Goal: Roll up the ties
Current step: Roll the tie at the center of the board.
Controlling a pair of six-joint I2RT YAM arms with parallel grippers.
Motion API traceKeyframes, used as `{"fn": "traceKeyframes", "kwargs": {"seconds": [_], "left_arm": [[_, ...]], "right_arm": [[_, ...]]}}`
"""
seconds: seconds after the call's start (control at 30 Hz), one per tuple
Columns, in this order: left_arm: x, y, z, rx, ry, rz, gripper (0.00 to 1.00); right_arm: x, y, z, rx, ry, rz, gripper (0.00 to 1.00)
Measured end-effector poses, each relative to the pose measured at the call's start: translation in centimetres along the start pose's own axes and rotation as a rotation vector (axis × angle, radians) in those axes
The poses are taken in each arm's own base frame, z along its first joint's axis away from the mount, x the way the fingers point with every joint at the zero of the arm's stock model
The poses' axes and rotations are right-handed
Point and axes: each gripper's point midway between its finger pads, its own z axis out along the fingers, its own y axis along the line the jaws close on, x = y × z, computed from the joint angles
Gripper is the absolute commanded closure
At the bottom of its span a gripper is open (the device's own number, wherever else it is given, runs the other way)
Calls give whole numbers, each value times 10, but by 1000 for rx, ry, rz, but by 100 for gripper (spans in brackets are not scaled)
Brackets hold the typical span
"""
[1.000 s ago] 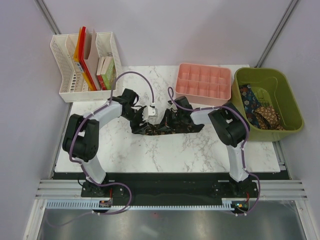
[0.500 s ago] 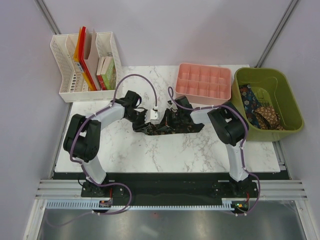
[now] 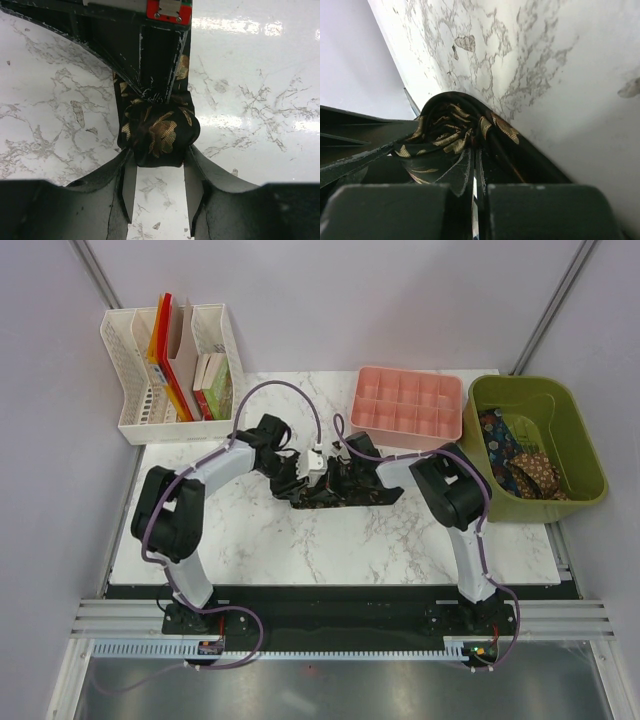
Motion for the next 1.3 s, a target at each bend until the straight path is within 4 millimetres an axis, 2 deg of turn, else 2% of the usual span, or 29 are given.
{"fn": "traceKeyframes", "kwargs": {"seconds": [0.17, 0.43, 0.5, 0.63, 0.97, 1.3], "left_arm": [[-1, 3, 4, 0, 28, -57, 59], [-3, 3, 8, -2, 59, -81, 56], [-3, 4, 9, -3, 66, -87, 57], [-5, 5, 11, 2, 88, -99, 66], [0, 2, 15, 0, 165, -78, 78], [7, -4, 23, 32, 202, -72, 81]], "right_arm": [[-2, 2, 3, -17, -9, 28, 98], [-1, 3, 3, -78, -44, 54, 100], [-1, 3, 3, -85, -47, 65, 100], [-1, 4, 4, -98, -48, 82, 100], [-2, 4, 2, -97, -50, 63, 79], [0, 3, -9, -38, -55, 43, 68]]}}
